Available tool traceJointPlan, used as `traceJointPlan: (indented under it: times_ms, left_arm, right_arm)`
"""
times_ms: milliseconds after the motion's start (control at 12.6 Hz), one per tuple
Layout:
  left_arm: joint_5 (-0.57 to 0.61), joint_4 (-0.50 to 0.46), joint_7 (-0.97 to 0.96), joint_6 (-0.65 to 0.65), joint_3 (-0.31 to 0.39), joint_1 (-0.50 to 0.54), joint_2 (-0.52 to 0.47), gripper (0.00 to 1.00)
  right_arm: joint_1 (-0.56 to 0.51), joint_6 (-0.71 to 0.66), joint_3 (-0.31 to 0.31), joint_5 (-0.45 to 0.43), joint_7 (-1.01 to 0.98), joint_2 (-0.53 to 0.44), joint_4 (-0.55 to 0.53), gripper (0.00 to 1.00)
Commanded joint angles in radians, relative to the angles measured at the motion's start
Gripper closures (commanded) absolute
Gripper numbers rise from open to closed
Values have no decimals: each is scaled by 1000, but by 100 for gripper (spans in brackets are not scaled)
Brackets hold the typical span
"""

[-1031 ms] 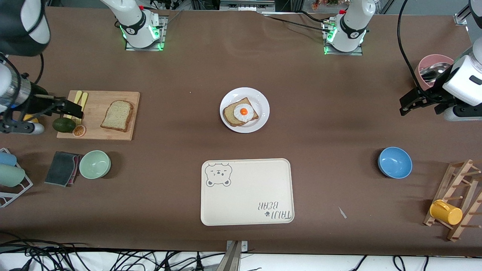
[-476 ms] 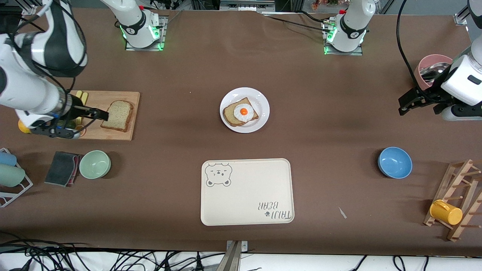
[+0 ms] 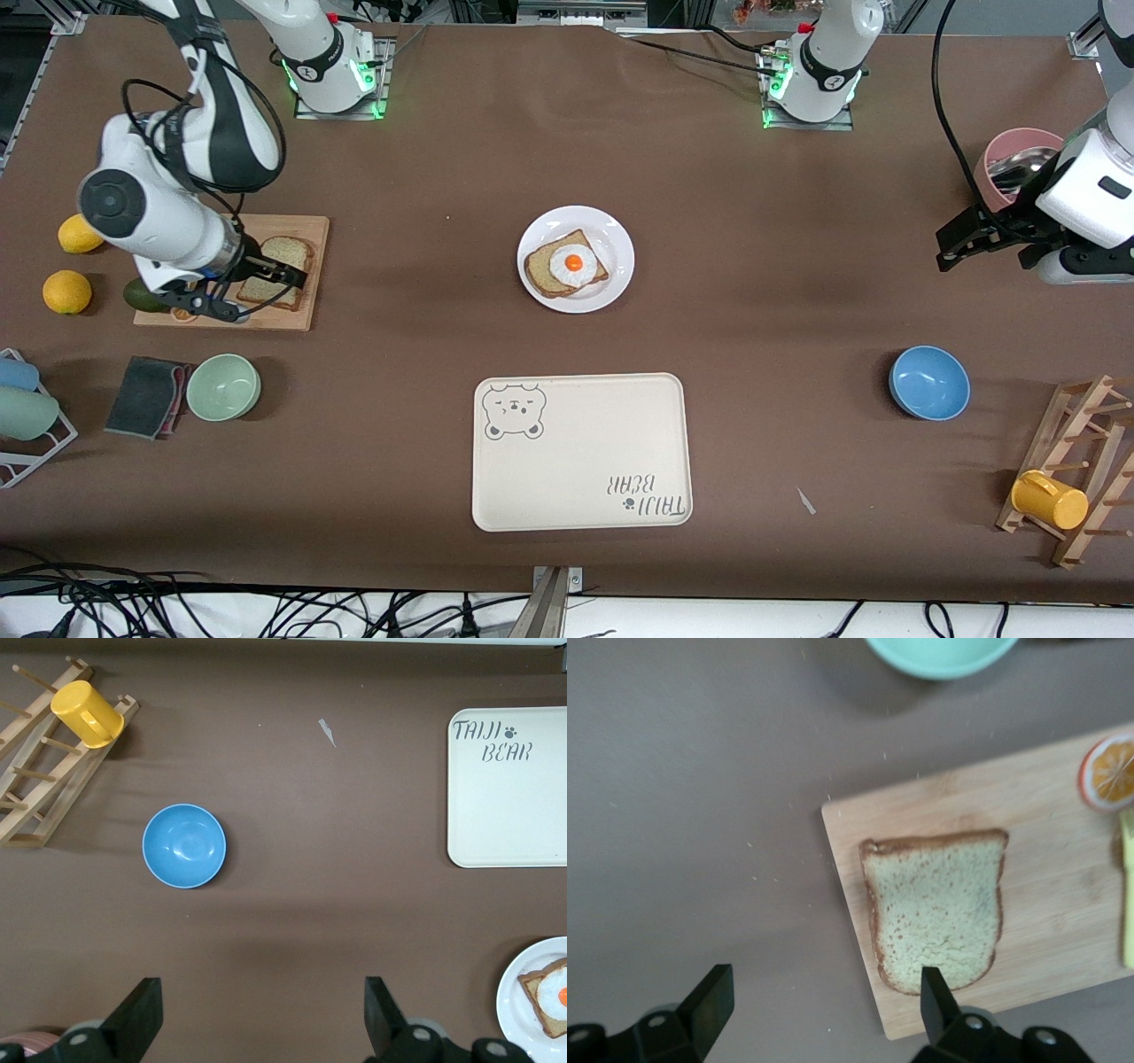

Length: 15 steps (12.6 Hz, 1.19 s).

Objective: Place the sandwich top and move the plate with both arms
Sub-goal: 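Reach the right gripper down to the bread slice on the cutting board, then close the right gripper on the bread slice edge and lift it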

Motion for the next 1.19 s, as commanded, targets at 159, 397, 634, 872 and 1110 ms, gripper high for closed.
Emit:
traceJointPlan:
  times_ms: [159,397,634,872,1110]
  left_arm:
    - [22,25,-13,-24,-4,-5,4,0]
    - [22,25,-13,-24,-6,-5,3,0]
    - [24,25,-13,-24,-13,-3,3,0]
    - [24,25,-13,-24,-13,-3,1,0]
    - [24,25,-13,-24,-15,-3,1,0]
  right_arm:
    - [19,77,10,-148,156,67,-65,15]
    - [25,96,8,-203,216,122,-65,26]
    - [24,105,8,-215,218,136,-65,30]
    - [25,108,6,-215,228,158,-63,36]
    - [24,108,3,-215,231,170,-63,41]
